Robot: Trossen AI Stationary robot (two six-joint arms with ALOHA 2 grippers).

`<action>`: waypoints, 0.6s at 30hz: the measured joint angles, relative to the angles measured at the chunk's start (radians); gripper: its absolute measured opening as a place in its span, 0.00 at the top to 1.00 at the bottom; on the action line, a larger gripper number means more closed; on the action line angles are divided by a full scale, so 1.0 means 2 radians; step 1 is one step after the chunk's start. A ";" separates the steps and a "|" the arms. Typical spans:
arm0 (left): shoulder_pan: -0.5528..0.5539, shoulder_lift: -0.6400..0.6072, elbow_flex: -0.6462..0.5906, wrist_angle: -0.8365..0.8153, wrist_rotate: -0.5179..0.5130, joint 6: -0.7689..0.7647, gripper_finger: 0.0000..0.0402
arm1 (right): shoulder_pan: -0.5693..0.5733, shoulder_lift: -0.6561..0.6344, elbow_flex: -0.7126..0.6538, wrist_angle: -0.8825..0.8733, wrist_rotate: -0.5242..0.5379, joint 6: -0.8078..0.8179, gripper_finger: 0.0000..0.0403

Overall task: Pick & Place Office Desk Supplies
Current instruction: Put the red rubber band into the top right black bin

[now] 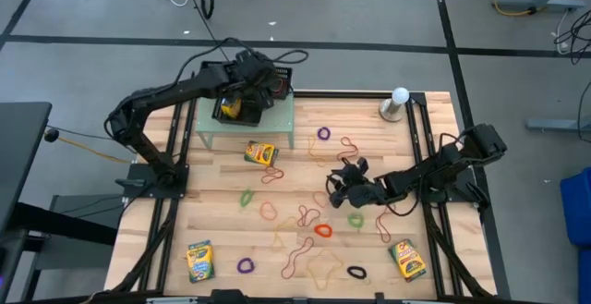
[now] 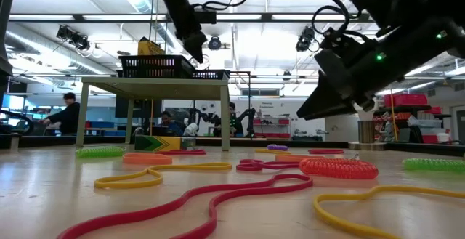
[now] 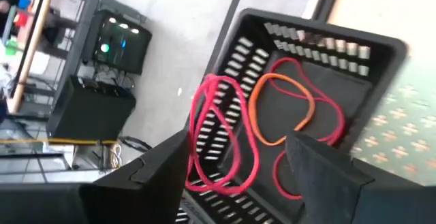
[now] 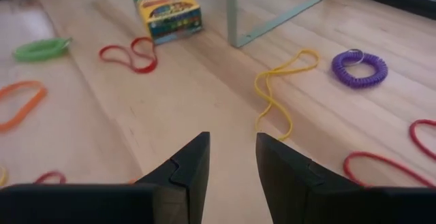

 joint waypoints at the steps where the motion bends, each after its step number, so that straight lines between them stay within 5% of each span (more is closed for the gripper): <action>1: -0.001 0.000 0.000 -0.002 0.001 0.000 0.38 | -0.004 0.000 0.000 0.003 0.000 0.000 0.68; 6: 0.004 0.000 0.000 -0.005 0.014 -0.003 0.56 | -0.027 0.000 0.000 0.040 0.004 -0.017 0.68; 12: 0.025 0.000 0.000 -0.001 0.082 0.001 0.85 | -0.059 -0.020 0.010 0.062 -0.009 -0.150 0.69; 18: 0.047 -0.002 0.000 0.005 0.141 0.001 0.98 | -0.094 -0.074 0.049 0.006 -0.012 -0.244 0.85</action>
